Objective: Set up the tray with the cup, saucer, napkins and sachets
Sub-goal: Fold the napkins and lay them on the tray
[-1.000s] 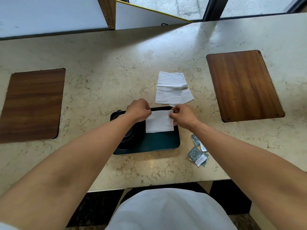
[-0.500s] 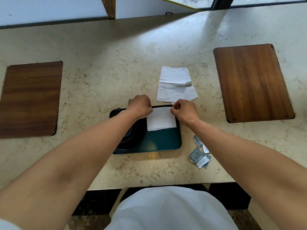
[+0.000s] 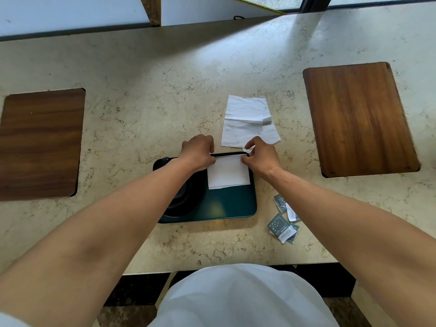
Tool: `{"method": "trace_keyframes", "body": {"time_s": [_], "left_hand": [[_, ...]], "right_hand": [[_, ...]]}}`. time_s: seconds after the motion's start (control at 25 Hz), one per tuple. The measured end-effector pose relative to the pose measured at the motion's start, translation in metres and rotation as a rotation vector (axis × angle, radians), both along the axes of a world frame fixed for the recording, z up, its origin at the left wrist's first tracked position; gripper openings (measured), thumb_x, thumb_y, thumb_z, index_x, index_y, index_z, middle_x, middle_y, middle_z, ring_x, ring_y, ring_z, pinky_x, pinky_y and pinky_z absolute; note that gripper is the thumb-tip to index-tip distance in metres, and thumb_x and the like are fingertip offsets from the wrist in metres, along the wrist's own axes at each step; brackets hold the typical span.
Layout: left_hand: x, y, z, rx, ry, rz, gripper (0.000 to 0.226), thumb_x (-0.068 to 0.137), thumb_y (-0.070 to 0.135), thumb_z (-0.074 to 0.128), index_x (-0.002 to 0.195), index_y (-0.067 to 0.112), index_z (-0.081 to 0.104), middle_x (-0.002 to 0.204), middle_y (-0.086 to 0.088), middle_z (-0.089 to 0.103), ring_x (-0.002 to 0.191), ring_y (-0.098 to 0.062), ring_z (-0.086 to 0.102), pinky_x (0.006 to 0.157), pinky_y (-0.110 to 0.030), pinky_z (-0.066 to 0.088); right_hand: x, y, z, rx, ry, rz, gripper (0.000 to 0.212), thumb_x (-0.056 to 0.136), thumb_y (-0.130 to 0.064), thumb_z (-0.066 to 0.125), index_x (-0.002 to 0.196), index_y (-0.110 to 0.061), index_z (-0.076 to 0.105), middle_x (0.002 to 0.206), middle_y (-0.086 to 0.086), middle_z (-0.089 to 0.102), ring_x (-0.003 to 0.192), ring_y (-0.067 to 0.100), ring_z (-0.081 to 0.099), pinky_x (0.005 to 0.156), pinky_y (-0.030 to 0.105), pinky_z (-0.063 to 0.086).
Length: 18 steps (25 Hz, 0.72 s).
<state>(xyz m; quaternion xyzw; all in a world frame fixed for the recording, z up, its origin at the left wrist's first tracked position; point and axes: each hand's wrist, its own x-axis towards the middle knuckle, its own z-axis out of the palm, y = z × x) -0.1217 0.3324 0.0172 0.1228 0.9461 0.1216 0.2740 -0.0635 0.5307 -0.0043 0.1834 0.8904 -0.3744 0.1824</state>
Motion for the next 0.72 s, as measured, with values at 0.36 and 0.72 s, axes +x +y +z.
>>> {"method": "trace_keyframes", "body": {"time_s": [0.36,0.72], "left_hand": [[-0.011,0.003,0.006,0.079,-0.077,0.079,0.027,0.081,0.018,0.065,0.108,0.016,0.061,0.105,-0.002,0.060,0.098,-0.023,0.057,0.089,-0.040,0.051],[-0.059,0.035,-0.002,0.238,-0.062,0.307,0.033,0.088,0.017,0.062,0.121,0.015,0.060,0.103,-0.002,0.066,0.087,-0.017,0.059,0.073,-0.026,0.044]], "right_hand": [[-0.011,0.012,0.001,-0.064,0.001,0.019,0.023,0.092,-0.033,0.066,0.112,-0.023,0.060,0.089,-0.006,0.061,0.080,0.009,0.060,0.062,0.023,0.042],[-0.057,0.048,0.006,0.077,0.140,-0.084,0.022,0.091,-0.014,0.061,0.113,-0.015,0.061,0.105,-0.001,0.064,0.095,0.016,0.059,0.077,0.027,0.047]]}}
